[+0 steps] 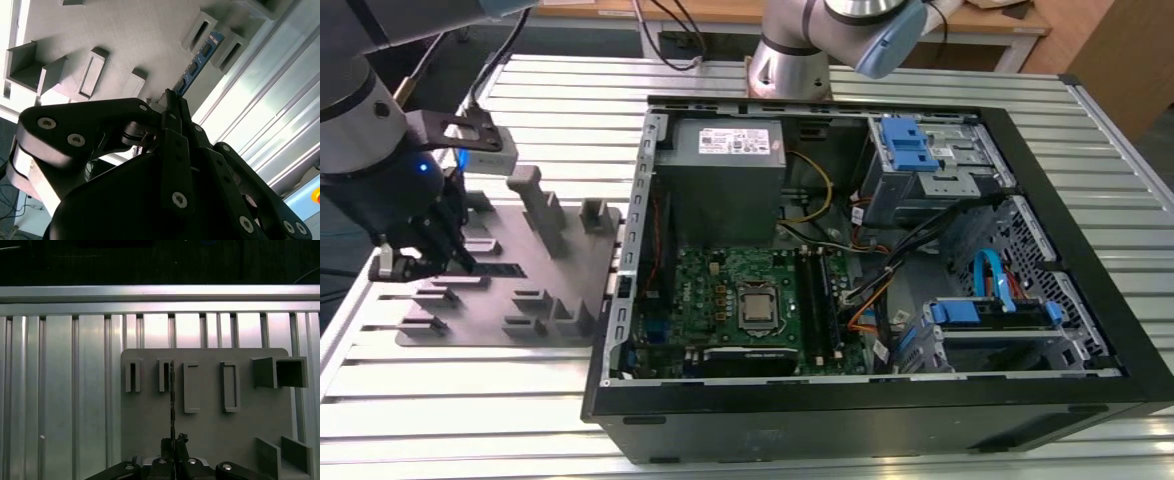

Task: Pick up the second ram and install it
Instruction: 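Pick up the second ram and move it above second insertion slot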

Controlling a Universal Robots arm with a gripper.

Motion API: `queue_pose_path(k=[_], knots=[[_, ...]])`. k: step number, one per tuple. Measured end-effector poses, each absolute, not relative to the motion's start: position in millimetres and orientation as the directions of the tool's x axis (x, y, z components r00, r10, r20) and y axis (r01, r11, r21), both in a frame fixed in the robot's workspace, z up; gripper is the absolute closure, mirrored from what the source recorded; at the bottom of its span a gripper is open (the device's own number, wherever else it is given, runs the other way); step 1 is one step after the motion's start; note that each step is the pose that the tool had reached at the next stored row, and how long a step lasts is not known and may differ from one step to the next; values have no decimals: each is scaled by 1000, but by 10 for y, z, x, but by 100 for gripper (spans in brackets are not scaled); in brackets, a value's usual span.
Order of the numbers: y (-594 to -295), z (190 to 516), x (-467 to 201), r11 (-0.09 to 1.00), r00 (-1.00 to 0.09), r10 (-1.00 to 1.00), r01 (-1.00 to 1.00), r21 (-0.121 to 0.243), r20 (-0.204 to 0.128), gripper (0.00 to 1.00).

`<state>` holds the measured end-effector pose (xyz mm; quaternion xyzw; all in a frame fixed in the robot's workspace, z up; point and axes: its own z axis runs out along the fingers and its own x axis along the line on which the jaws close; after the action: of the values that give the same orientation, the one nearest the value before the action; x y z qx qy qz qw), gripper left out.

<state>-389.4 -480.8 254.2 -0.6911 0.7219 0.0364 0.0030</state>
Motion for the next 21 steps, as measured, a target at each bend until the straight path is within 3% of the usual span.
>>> queue_pose_path(k=[21], knots=[[-4808,2905,-3894,42,-45,-998,-998,48,-55,89]])
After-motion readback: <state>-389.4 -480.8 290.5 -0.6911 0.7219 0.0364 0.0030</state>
